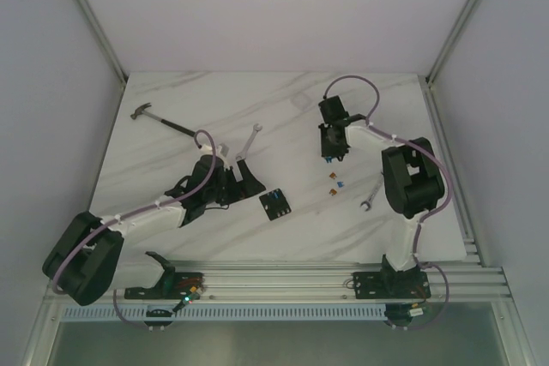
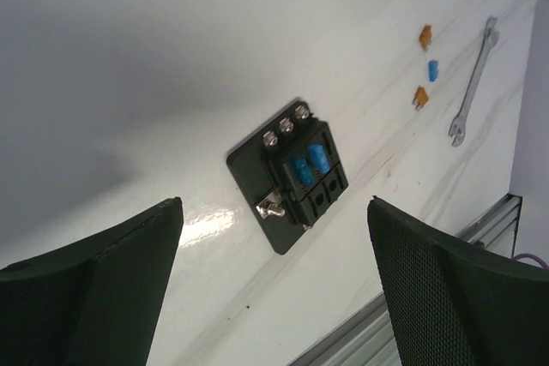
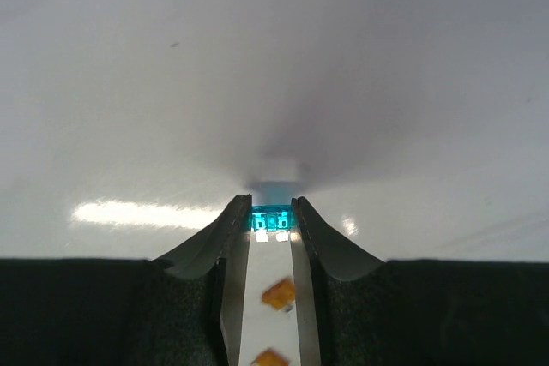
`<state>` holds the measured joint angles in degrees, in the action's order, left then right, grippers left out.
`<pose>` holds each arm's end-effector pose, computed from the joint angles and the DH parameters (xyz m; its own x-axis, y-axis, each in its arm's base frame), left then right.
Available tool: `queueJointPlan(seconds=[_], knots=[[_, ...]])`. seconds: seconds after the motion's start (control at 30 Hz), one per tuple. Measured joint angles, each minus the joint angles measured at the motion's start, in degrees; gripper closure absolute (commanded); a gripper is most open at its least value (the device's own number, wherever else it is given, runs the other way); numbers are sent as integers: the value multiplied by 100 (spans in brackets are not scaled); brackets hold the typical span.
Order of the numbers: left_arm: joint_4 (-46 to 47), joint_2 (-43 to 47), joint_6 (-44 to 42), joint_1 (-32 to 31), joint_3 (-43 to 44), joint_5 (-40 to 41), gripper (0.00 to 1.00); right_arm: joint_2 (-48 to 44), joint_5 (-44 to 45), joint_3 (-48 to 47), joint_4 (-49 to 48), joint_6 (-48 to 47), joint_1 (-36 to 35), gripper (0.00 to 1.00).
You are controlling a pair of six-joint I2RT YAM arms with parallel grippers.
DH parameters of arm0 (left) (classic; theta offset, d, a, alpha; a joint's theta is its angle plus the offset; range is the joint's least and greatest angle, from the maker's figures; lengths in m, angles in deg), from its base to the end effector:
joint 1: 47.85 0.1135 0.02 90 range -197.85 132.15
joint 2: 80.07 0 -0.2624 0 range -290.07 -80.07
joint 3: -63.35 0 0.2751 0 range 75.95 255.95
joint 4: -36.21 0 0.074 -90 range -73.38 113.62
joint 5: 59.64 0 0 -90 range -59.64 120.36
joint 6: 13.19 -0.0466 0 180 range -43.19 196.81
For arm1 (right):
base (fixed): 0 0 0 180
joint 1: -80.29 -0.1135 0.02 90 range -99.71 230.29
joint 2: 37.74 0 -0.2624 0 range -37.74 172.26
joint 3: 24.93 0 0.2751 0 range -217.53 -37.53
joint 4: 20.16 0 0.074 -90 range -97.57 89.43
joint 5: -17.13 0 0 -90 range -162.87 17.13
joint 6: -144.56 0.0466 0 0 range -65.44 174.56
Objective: Snap on the fuse box
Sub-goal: Pick up the fuse from the center of the board.
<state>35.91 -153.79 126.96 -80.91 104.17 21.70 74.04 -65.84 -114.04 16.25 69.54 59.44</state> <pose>0.2291 -0.1575 0.1502 -0.7892 -0.3919 -0.4729 0.0609 0.7162 -0.6952 0.4067 0.1488 0.1480 -0.8506 -0.0494 -0.5235 -0.0772 0.9965 0.0314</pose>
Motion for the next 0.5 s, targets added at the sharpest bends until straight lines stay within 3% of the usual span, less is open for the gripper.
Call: queueJointPlan(seconds=[0.27,0.5], knots=[[461,127,-136,-2,68,234,6,-664,-210,271,-105,302,-505,77],[1401,-166,-155,-146,72,457,13,-1344,-479,699,-496,861,-846,79]])
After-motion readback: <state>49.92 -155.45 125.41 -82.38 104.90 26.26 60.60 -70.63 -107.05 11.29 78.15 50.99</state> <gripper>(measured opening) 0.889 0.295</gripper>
